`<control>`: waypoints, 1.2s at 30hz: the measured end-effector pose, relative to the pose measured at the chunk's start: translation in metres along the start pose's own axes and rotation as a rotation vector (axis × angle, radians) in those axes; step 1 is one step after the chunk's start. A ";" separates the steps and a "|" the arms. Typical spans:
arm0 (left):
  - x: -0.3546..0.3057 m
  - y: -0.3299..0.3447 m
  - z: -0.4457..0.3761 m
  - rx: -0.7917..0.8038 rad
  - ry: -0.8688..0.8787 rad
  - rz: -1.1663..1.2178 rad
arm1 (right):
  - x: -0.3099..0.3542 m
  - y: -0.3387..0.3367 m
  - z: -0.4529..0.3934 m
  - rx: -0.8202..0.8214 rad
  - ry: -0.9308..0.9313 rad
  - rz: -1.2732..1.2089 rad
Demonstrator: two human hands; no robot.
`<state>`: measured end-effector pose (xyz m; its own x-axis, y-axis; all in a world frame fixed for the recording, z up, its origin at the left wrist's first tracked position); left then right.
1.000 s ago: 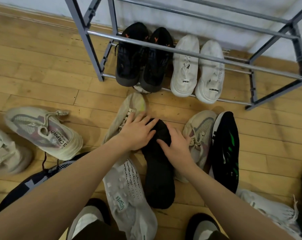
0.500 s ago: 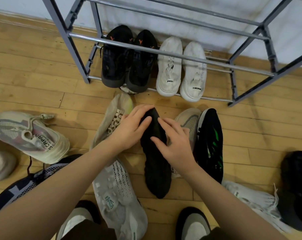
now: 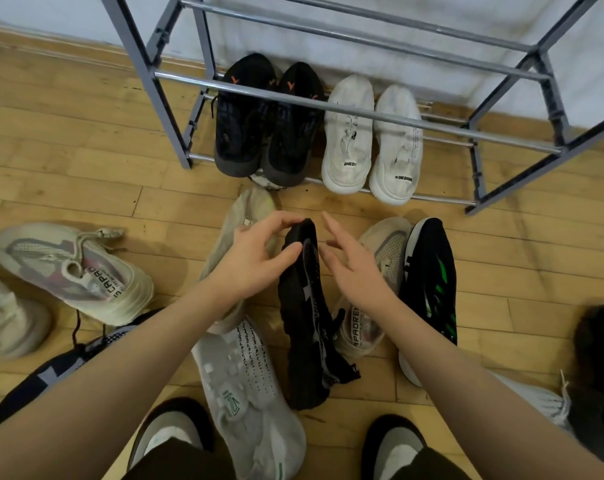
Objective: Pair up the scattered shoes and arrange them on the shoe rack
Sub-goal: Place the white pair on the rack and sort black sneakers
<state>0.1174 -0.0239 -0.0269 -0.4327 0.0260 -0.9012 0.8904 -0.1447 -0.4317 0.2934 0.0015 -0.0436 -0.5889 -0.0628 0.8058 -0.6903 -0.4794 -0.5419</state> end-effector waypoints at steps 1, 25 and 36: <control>0.000 -0.002 0.001 0.001 0.005 -0.018 | 0.004 0.002 -0.001 0.041 -0.011 -0.080; -0.004 0.006 0.033 -0.135 0.042 -0.260 | 0.001 0.002 0.031 -0.149 -0.165 0.061; 0.001 0.025 -0.023 -0.061 0.042 -0.420 | -0.005 -0.032 -0.006 -0.257 -0.135 0.294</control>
<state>0.1425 -0.0044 -0.0391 -0.7548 0.1111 -0.6465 0.6450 -0.0539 -0.7623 0.3162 0.0229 -0.0319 -0.7282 -0.2867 0.6225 -0.5934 -0.1907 -0.7820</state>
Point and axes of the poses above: each hand's wrist, its own z-axis away from the middle knuckle, its own y-axis out of the palm, x = y × z, the point moved 2 cm from there along -z, towards the middle knuckle, and after that the axes turned 2 degrees about x, right-handed, at the moved point
